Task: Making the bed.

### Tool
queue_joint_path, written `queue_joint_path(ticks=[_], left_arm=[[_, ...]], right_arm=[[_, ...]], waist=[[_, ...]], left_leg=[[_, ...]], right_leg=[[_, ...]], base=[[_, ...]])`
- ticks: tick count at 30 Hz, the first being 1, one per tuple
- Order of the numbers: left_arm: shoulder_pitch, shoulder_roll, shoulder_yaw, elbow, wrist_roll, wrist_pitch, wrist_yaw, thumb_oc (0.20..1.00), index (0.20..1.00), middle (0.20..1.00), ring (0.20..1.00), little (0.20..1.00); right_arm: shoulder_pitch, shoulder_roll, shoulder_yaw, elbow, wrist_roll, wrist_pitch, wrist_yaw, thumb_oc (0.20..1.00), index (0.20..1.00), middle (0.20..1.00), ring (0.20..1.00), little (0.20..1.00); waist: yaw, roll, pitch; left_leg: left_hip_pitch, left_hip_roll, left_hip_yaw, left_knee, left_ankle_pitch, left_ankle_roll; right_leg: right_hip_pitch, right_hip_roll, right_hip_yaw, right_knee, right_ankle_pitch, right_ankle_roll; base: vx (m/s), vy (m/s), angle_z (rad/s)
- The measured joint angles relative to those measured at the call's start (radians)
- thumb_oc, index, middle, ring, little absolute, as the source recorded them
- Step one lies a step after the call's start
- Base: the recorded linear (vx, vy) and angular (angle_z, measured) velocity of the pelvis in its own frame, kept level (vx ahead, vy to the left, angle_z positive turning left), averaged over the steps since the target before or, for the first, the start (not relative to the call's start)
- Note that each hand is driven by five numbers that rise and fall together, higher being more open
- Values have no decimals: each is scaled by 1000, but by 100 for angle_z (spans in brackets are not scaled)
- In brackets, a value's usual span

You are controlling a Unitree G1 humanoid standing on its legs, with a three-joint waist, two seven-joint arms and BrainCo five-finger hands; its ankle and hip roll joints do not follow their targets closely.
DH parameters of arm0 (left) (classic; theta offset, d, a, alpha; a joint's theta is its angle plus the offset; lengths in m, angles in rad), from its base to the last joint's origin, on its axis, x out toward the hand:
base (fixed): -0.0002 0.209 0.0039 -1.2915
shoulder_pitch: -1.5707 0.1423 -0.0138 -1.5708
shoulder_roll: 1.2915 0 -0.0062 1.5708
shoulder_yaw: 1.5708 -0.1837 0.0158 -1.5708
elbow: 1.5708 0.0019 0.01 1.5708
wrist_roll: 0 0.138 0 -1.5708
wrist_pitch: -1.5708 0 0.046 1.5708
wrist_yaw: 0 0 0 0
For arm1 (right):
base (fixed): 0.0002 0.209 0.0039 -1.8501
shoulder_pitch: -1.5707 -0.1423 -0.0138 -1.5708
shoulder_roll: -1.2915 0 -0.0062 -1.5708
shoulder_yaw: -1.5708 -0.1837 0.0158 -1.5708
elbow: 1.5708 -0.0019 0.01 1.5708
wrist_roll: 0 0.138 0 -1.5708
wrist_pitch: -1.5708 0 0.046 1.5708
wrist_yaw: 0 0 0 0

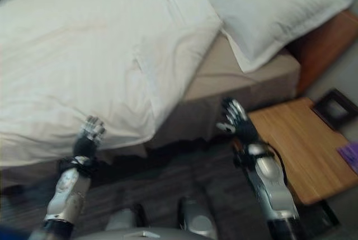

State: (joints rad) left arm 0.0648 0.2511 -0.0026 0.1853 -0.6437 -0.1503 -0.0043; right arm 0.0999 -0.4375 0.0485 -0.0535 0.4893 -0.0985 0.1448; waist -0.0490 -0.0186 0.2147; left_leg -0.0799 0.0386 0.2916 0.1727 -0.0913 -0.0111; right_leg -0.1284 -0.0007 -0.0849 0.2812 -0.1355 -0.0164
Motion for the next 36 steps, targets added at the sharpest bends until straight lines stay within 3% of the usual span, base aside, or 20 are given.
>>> queue_joint_path(ticks=[3,4,5,6,7,8,9,11,12,13,15,16,17,20,21,23,27,28,31,36], left_arm=[[-14,20,13,-14,19,0,5,1000,1000,1000,1000,1000],[-20,31,14,-14,32,0,9,1000,1000,1000,1000,1000],[-25,48,13,-12,40,2,14,1000,1000,1000,1000,1000],[-34,48,9,-12,62,7,19,1000,1000,1000,1000,1000],[-38,44,8,-17,73,7,19,1000,1000,1000,1000,1000],[-48,51,8,-26,79,7,19,1000,1000,1000,1000,1000],[-51,61,10,-35,80,7,18,1000,1000,1000,1000,1000],[-51,97,11,-48,90,7,18,1000,1000,1000,1000,1000],[-59,175,8,-56,153,11,16,1000,1000,1000,1000,1000],[-78,234,9,-56,189,24,14,1000,1000,1000,1000,1000],[-113,302,18,-56,220,25,18,1000,1000,1000,1000,1000],[-185,407,15,-38,257,23,19,1000,1000,1000,1000,1000],[-216,437,20,-18,271,19,20,1000,1000,1000,1000,1000],[-496,597,-71,208,321,19,39,1000,1000,1000,1000,1000],[-629,657,-118,333,360,27,61,1000,1000,1000,1000,1000],[-808,748,-240,485,407,35,70,1000,1000,1000,1000,1000],[-992,726,-298,651,432,29,99,1000,1000,1000,1000,1000],[-1063,721,-385,710,433,32,100,1000,1000,1000,1000,1000],[-1168,684,-446,839,454,33,103,1000,1000,1000,1000,1000],[-1252,682,-459,973,451,49,114,1000,1000,1000,1000,1000]], right_arm=[[2,36,9,-12,-9,1,6,1000,1000,1000,1000,1000],[-7,48,9,-10,-9,1,5,1000,1000,1000,1000,1000],[-23,61,19,-10,-9,0,5,1000,1000,1000,1000,1000],[-16,49,27,-16,-9,0,8,1000,1000,1000,1000,1000],[-11,39,32,-18,-9,1,9,1000,1000,1000,1000,1000],[-12,22,41,-20,-9,1,15,1000,1000,1000,1000,1000],[-11,23,41,-20,-9,2,17,1000,1000,1000,1000,1000],[-3,27,41,-22,-9,2,18,1000,1000,1000,1000,1000],[15,36,49,-20,-9,7,19,1000,1000,1000,1000,1000],[13,28,61,-17,-9,12,20,1000,1000,1000,1000,1000],[8,13,70,-14,-8,14,23,1000,1000,1000,1000,1000],[6,-3,80,-14,-6,19,44,1000,1000,1000,1000,1000],[1,-4,78,-14,-6,22,53,1000,1000,1000,1000,1000],[80,-14,77,-15,38,27,81,1000,1000,1000,1000,1000],[110,-18,87,-15,41,36,95,1000,1000,1000,1000,1000],[149,-17,86,-22,57,43,107,1000,1000,1000,1000,1000],[197,-30,85,-26,91,48,108,1000,1000,1000,1000,1000],[195,-38,84,-42,110,47,107,1000,1000,1000,1000,1000],[205,-38,85,-67,128,44,106,1000,1000,1000,1000,1000],[208,-45,86,-79,150,40,100,1000,1000,1000,1000,1000]], waist=[[-29,9,-2],[-29,5,5],[-38,11,23],[-70,30,32],[-84,44,34],[-88,53,35],[-86,61,38],[-83,64,37],[-81,56,35],[-82,57,35],[-81,72,29],[-81,80,28],[-80,80,27],[-105,88,22],[-138,91,20],[-164,91,20],[-219,104,13],[-236,108,14],[-266,110,15],[-306,106,39]], left_leg=[[93,-69,-59,-124,26,41],[114,-72,-66,-148,48,75],[133,-50,-71,-172,65,90],[139,-34,-91,-170,66,90],[140,-32,-104,-176,67,92],[144,-29,-102,-190,75,93],[141,-28,-103,-190,74,92],[134,-27,-106,-194,72,86],[146,-22,-119,-216,89,61],[158,-13,-124,-234,99,45],[161,11,-118,-253,119,22],[163,35,-118,-264,132,-5],[156,43,-118,-264,131,-8],[158,69,-131,-264,135,-44],[144,73,-138,-265,139,-60],[126,74,-133,-265,140,-64],[118,70,-108,-270,131,-77],[99,62,-103,-270,132,-77],[52,54,-83,-270,134,-77],[-26,41,-51,-271,141,-73]], right_leg=[[52,57,-21,-64,56,-13],[42,62,-18,-29,52,-6],[23,76,-7,35,55,3],[-14,86,32,104,40,38],[-29,77,50,123,22,39],[-44,35,122,102,16,52],[-48,-7,132,71,19,59],[-35,-80,135,-37,28,74],[16,-103,138,-156,130,128],[31,-91,137,-188,175,116],[40,-62,133,-213,187,102],[54,-36,127,-256,206,82],[63,-30,121,-274,214,81],[99,-7,104,-352,246,57],[98,-4,94,-368,254,54],[81,-3,96,-380,265,52],[67,-4,116,-380,266,52],[43,-11,124,-379,272,56],[-15,-18,142,-379,286,62],[-111,-23,179,-377,308,70]], base=[[72,85,-10],[24,39,-26],[48,-9,-19],[43,-23,5],[91,-67,26],[54,-43,13],[83,-55,-1],[54,-29,6],[13,-55,22],[-13,-73,18],[14,-82,-3],[48,-74,-7],[48,-83,1],[5,-56,10],[-7,-69,15],[-1,-39,-3],[-25,-18,-18],[-45,-1,-21],[-29,0,-14],[0,-5,-21]])
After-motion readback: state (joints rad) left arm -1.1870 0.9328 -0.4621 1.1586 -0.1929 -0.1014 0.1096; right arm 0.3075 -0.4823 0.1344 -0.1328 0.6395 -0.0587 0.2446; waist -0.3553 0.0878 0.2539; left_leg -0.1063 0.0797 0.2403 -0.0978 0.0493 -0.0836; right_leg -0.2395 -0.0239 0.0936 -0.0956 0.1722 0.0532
